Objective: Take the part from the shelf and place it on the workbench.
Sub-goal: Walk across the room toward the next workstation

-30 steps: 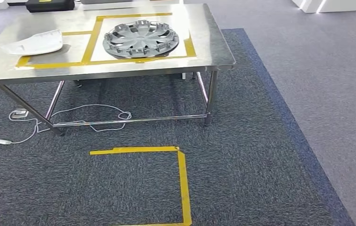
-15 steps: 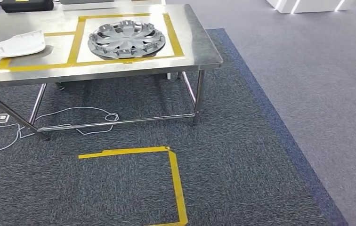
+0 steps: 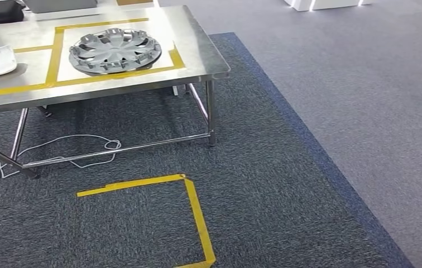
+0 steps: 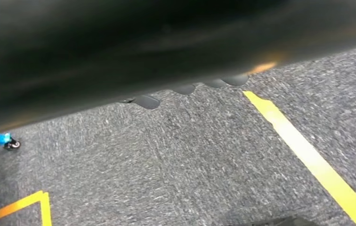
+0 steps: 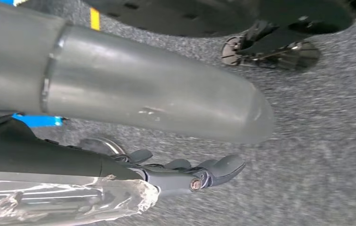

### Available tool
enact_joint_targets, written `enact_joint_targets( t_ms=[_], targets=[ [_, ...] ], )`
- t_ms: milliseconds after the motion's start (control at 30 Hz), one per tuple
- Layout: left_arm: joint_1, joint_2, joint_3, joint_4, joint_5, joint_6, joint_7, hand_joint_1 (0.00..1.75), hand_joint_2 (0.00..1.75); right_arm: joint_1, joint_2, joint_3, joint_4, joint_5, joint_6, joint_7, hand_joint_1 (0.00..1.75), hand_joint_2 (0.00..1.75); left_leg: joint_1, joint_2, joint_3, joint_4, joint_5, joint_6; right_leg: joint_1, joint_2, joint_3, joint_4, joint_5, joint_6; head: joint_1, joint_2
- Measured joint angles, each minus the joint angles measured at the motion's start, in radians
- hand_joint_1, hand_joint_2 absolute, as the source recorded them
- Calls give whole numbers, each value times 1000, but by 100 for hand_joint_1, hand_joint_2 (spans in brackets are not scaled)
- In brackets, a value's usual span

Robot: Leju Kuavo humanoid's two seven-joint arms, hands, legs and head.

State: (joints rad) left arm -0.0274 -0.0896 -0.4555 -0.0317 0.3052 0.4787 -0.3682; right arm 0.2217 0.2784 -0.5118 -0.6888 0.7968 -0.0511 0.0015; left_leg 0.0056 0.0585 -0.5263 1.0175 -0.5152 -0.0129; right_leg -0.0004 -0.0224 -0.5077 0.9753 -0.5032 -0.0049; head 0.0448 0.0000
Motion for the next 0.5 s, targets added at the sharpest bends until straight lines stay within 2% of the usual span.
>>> enact_joint_targets(
  t_ms=[67, 100, 133, 167, 200, 233, 267, 300, 367, 400, 433, 467, 500],
  targets=[
    [1, 0, -3, 2, 0, 0, 0, 0, 0, -4, 0, -6, 6, 2, 0, -3, 0, 0, 2, -34, -40, 98, -66, -7, -2, 15, -1, -3, 8, -9, -3, 0],
    [1, 0, -4, 4, 0, 0, 0, 0, 0, -6, 0, -8, 9, 3, 0, -4, 0, 0, 3, -41, -68, 163, -98, -8, -1, 24, -3, -3, 10, -12, -4, 0],
    [2, 0, -5, 5, 0, 0, 0, 0, 0, -8, 0, -10, 12, 3, 0, -4, 0, 0, 3, -45, -91, 214, -117, -8, 0, 35, -5, -2, 12, -13, -4, 0],
    [3, 1, -6, 6, 0, 0, 0, 0, 0, -9, 0, -11, 14, 3, 0, -4, 0, 0, 3, -47, -100, 236, -115, -8, 0, 46, -5, -2, 12, -13, -4, 0],
    [4, 1, -7, 6, 0, 0, 0, 0, 0, -9, 0, -12, 17, 3, 0, -4, 0, 0, 4, -49, -96, 226, -94, -7, 0, 58, -5, 0, 13, -13, -4, 0],
    [4, 1, -9, 6, 0, 0, 0, 0, 0, -8, 0, -14, 18, 3, 0, -4, 0, 0, 4, -54, -76, 183, -60, -6, 0, 69, -5, 1, 13, -12, -4, 0],
    [4, 1, -9, 7, 1, 0, 0, 0, 0, -9, 0, -15, 20, 3, 0, -4, 0, 0, 6, -71, -48, 121, -23, -4, -1, 80, -5, 4, 12, -10, -4, 0],
    [3, 1, -10, 8, 1, 0, 0, 0, 0, -10, 0, -15, 21, 3, 0, -4, 0, 0, 9, -94, -22, 60, 1, -2, 0, 92, -9, 10, 10, -5, -4, 0],
    [2, 1, -10, 9, 1, 0, 0, 0, 0, -13, 0, -16, 21, 3, 0, -5, 0, 0, 11, -128, 6, -8, 16, 5, 0, 112, -22, 18, 8, 7, -4, 0],
    [1, 1, -10, 9, 1, 0, 0, 0, 0, -12, 0, -16, 22, 3, 0, -5, 0, 0, 9, -128, 7, -15, 13, 10, -1, 122, -30, 20, 9, 15, -5, 0],
    [0, 1, -10, 10, 1, 0, 0, 0, 0, -11, 0, -16, 23, 4, 0, -5, 0, 0, 8, -118, 6, -15, 15, 17, -4, 128, -34, 21, 10, 22, -5, 0],
    [-1, 1, -11, 10, 2, 0, 0, 0, 0, -9, 0, -17, 24, 4, 0, -5, 0, 0, 7, -107, 6, -18, 18, 26, -7, 120, -41, 28, 6, 27, -5, 0],
    [-1, 1, -11, 10, 2, 0, 0, 0, 0, -8, 0, -17, 25, 4, 0, -5, 0, 0, 7, -96, 6, -20, 21, 33, -8, 101, -52, 48, -8, 31, -3, 0]
  ],
)
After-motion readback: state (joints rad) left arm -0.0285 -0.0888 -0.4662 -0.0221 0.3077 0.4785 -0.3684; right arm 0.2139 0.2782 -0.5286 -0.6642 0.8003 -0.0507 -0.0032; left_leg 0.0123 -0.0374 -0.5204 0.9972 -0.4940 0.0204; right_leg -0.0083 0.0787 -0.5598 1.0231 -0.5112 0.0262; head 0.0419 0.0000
